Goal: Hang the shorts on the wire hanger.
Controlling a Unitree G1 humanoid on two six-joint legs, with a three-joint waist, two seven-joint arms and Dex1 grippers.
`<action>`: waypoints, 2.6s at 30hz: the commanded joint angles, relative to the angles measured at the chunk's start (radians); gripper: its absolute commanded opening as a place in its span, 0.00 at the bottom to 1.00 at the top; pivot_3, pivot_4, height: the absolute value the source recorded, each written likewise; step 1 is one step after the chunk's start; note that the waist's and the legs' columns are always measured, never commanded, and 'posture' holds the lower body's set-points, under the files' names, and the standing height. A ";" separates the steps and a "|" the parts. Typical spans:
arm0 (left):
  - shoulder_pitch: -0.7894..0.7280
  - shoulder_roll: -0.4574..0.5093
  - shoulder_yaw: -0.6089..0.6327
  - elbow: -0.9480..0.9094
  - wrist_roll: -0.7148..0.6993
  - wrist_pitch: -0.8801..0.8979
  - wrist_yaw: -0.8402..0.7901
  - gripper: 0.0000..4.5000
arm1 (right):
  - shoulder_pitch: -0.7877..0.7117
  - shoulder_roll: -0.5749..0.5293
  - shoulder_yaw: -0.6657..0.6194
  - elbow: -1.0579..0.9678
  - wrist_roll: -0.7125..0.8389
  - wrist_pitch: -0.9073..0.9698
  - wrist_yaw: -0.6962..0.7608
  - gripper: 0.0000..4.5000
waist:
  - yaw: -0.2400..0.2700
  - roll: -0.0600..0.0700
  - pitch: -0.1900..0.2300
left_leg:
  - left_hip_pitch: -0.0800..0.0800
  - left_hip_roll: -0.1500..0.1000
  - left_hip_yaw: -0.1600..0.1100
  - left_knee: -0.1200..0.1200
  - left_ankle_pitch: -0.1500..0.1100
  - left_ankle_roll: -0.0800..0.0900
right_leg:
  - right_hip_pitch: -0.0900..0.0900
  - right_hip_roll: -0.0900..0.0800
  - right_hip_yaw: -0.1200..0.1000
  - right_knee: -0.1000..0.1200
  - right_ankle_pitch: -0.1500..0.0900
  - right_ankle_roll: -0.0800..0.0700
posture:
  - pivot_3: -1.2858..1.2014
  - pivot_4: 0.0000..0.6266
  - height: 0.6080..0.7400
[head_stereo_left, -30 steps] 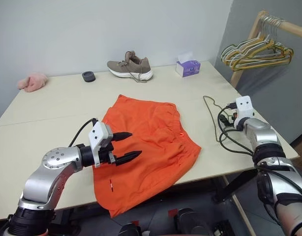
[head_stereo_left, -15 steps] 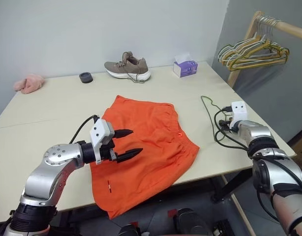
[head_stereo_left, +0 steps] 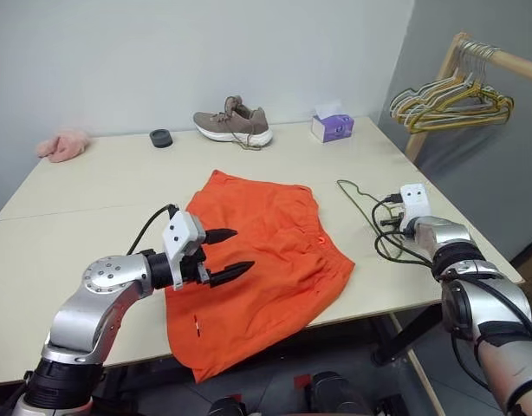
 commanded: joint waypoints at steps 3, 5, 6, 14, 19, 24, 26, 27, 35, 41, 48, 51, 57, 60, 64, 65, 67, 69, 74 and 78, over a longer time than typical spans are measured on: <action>-0.047 -0.019 0.038 0.038 0.008 -0.010 0.057 0.91 | -0.006 -0.039 0.075 -0.151 -0.053 -0.153 0.079 0.01 | -0.007 0.007 0.004 | -0.001 0.000 0.000 0.000 0.000 0.000 | -0.002 0.000 0.000 0.000 0.003 0.005 | 0.45 0.04 1.00; -0.066 -0.029 0.043 0.069 0.030 -0.032 0.086 0.95 | 0.014 -0.056 0.103 -0.222 -0.076 -0.195 0.091 0.00 | -0.006 0.008 0.005 | -0.002 0.000 0.000 -0.001 0.000 0.000 | -0.004 0.001 0.000 0.001 0.002 0.004 | 0.45 0.04 1.00; -0.078 -0.035 0.048 0.087 0.040 -0.041 0.102 0.99 | 0.030 -0.066 0.118 -0.264 -0.089 -0.218 0.097 0.00 | -0.006 0.008 0.005 | -0.003 0.000 0.000 -0.001 0.000 0.000 | -0.004 0.001 0.000 0.001 0.002 0.004 | 0.45 0.04 1.00; -0.155 -0.065 0.077 0.187 0.058 -0.075 0.157 1.00 | 0.137 -0.119 0.185 -0.510 -0.187 -0.354 0.049 0.00 | -0.005 0.009 0.005 | -0.003 0.000 0.000 -0.001 0.000 0.000 | -0.004 0.000 0.000 0.000 0.002 0.005 | 0.45 0.04 1.00; -0.229 -0.062 0.124 0.261 0.018 -0.049 0.154 1.00 | 0.162 -0.165 0.206 -0.627 -0.250 -0.507 -0.011 0.00 | -0.006 0.009 0.006 | -0.003 0.000 0.000 -0.001 0.000 0.000 | -0.005 0.000 0.000 0.001 0.002 0.005 | 0.44 0.05 1.00; -0.302 -0.056 0.166 0.348 -0.001 -0.035 0.158 1.00 | 0.150 -0.194 0.200 -0.659 -0.290 -0.618 -0.081 0.00 | -0.006 0.009 0.006 | -0.003 0.000 0.000 -0.001 0.000 0.000 | -0.005 0.000 0.000 0.001 0.002 0.005 | 0.44 0.05 1.00; -0.324 -0.052 0.175 0.369 -0.016 -0.021 0.145 1.00 | 0.149 -0.201 0.205 -0.666 -0.293 -0.683 -0.079 0.00 | -0.006 0.009 0.006 | -0.003 0.000 0.000 -0.001 0.000 0.000 | -0.004 0.000 0.000 0.000 0.002 0.005 | 0.44 0.05 1.00; -0.329 -0.043 0.170 0.377 -0.017 -0.018 0.123 1.00 | 0.157 -0.203 0.214 -0.678 -0.284 -0.730 -0.059 0.00 | -0.006 0.009 0.006 | -0.003 0.000 0.000 -0.001 0.000 0.000 | -0.004 0.000 0.000 0.000 0.002 0.005 | 0.44 0.05 1.00; -0.333 0.017 0.128 0.417 0.009 -0.029 -0.015 1.00 | 0.204 -0.187 0.252 -0.754 -0.221 -0.908 0.076 0.00 | -0.009 0.008 0.006 | -0.003 0.000 0.000 -0.001 0.000 0.000 | -0.004 0.000 0.000 0.000 0.002 0.004 | 0.44 0.05 1.00; -0.337 0.094 0.039 0.442 0.044 -0.044 -0.195 1.00 | 0.238 -0.154 0.307 -0.870 -0.152 -0.989 0.206 0.00 | -0.008 0.008 0.006 | -0.003 0.000 0.000 -0.001 0.000 0.000 | -0.004 0.000 0.000 0.001 0.002 0.004 | 0.44 0.05 1.00; -0.316 0.093 -0.039 0.411 0.057 -0.044 -0.295 1.00 | 0.254 -0.125 0.323 -0.944 -0.112 -0.998 0.264 0.00 | -0.004 0.008 0.006 | -0.003 0.000 0.000 -0.001 0.000 0.000 | -0.004 0.000 0.000 0.001 0.001 0.004 | 0.44 0.06 1.00; -0.309 0.082 -0.065 0.409 0.084 -0.058 -0.299 1.00 | 0.258 -0.113 0.320 -0.963 -0.101 -0.990 0.284 0.00 | -0.005 0.008 0.007 | -0.003 0.000 0.000 -0.001 0.000 0.000 | -0.004 0.000 0.000 0.001 0.001 0.004 | 0.44 0.05 1.00; -0.296 0.081 -0.107 0.429 0.132 -0.095 -0.315 0.80 | 0.274 -0.092 0.316 -0.997 -0.080 -0.977 0.308 0.00 | -0.005 0.008 0.006 | -0.002 0.000 0.000 -0.001 0.000 0.000 | -0.004 0.000 0.000 0.002 0.001 0.004 | 0.44 0.05 1.00; -0.287 0.077 -0.108 0.423 0.129 -0.091 -0.322 0.60 | 0.284 -0.084 0.318 -1.017 -0.070 -0.971 0.319 0.00 | -0.005 0.008 0.007 | -0.002 0.000 0.000 -0.001 0.000 0.000 | -0.004 0.000 0.000 0.002 0.001 0.004 | 0.44 0.05 1.00; -0.276 0.071 -0.107 0.402 0.122 -0.081 -0.324 0.31 | 0.296 -0.075 0.320 -1.038 -0.063 -0.960 0.330 0.00 | -0.004 0.008 0.007 | -0.002 0.000 -0.001 -0.001 0.000 0.000 | -0.004 0.000 0.000 0.002 0.001 0.004 | 0.44 0.05 1.00; -0.274 0.071 -0.107 0.397 0.121 -0.079 -0.324 0.24 | 0.299 -0.073 0.320 -1.041 -0.062 -0.958 0.331 0.00 | -0.004 0.008 0.007 | -0.002 0.000 -0.001 -0.001 0.000 0.000 | -0.004 0.000 0.000 0.002 0.001 0.004 | 0.44 0.05 1.00; -0.269 0.069 -0.105 0.390 0.120 -0.076 -0.319 0.10 | 0.304 -0.068 0.322 -1.048 -0.059 -0.951 0.339 0.00 | -0.003 0.008 0.007 | -0.002 0.000 -0.001 -0.001 0.000 0.000 | -0.004 0.000 0.000 0.002 0.001 0.004 | 0.44 0.05 1.00; -0.265 0.067 -0.103 0.386 0.119 -0.073 -0.316 0.01 | 0.309 -0.065 0.324 -1.054 -0.056 -0.942 0.346 0.00 | -0.004 0.008 0.007 | -0.002 0.000 -0.001 -0.001 0.000 0.000 | -0.004 0.000 0.000 0.002 0.001 0.004 | 0.44 0.05 1.00; -0.256 0.064 -0.098 0.376 0.121 -0.067 -0.305 0.01 | 0.329 -0.071 0.336 -1.083 -0.038 -0.891 0.389 0.00 | -0.004 0.008 0.007 | -0.002 0.000 -0.001 -0.001 0.000 0.000 | -0.004 0.000 0.000 0.002 0.001 0.003 | 0.44 0.05 1.00; -0.239 0.073 -0.102 0.361 0.138 -0.079 -0.297 0.00 | 0.364 -0.112 0.301 -1.177 0.084 -0.671 0.485 0.16 | -0.001 0.008 0.007 | -0.002 0.000 -0.001 -0.001 0.000 0.000 | -0.004 0.000 -0.001 0.002 0.001 0.003 | 0.44 0.05 1.00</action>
